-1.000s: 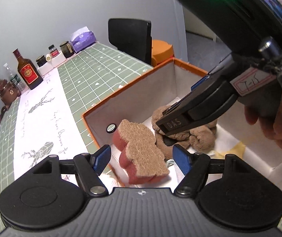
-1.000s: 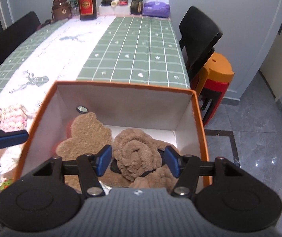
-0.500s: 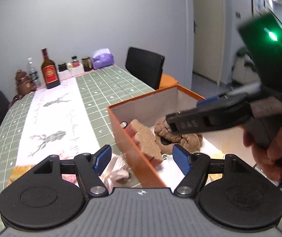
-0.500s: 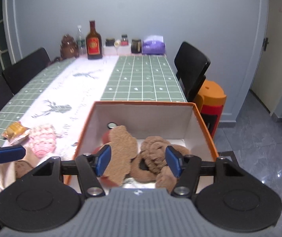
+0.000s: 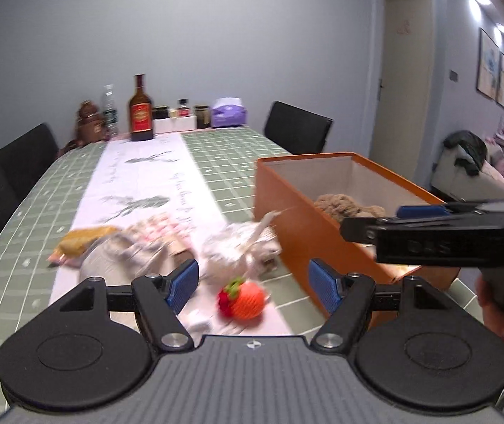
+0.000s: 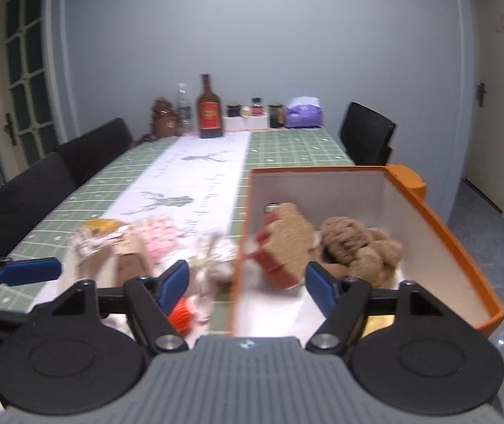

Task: Organize soft objects
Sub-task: 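Move both tools back toward the red knitted strawberry and towel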

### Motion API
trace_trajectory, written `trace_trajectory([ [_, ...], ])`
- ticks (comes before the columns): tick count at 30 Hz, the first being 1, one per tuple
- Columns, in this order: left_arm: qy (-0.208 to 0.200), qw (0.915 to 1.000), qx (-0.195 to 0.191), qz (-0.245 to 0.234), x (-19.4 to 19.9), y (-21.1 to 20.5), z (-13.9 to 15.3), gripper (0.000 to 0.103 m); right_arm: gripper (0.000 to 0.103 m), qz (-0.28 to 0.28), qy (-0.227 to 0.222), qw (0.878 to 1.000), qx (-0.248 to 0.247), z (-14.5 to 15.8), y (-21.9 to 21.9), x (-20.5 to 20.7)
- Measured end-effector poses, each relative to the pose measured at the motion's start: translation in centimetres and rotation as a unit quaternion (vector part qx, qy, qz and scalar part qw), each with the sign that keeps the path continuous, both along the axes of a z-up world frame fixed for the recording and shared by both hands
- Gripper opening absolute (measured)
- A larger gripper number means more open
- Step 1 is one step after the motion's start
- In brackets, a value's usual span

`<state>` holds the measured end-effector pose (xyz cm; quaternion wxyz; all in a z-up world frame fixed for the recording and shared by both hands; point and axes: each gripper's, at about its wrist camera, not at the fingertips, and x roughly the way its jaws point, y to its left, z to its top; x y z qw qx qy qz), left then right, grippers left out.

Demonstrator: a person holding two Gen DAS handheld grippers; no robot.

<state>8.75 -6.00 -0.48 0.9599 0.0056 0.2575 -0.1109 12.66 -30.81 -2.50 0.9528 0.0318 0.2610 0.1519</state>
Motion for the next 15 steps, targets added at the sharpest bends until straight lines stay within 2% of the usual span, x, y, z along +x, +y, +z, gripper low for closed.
trace_trajectory([
  [4,-0.003,0.9997,-0.010,0.024,-2.1,1.9,-1.1,0.083,0.073,0.013,-0.002,1.000,0.025,-0.6,1.2,-2.2],
  [8,-0.003,0.9988,-0.023,0.044,-3.8,3.8,-2.1,0.083,0.074,0.026,-0.025,0.999,0.016,-1.2,2.8,-4.2],
  [15,-0.020,0.9977,-0.015,0.063,-5.7,5.5,-3.3,0.083,0.076,0.034,-0.053,0.998,-0.006,-3.6,5.1,-7.0],
])
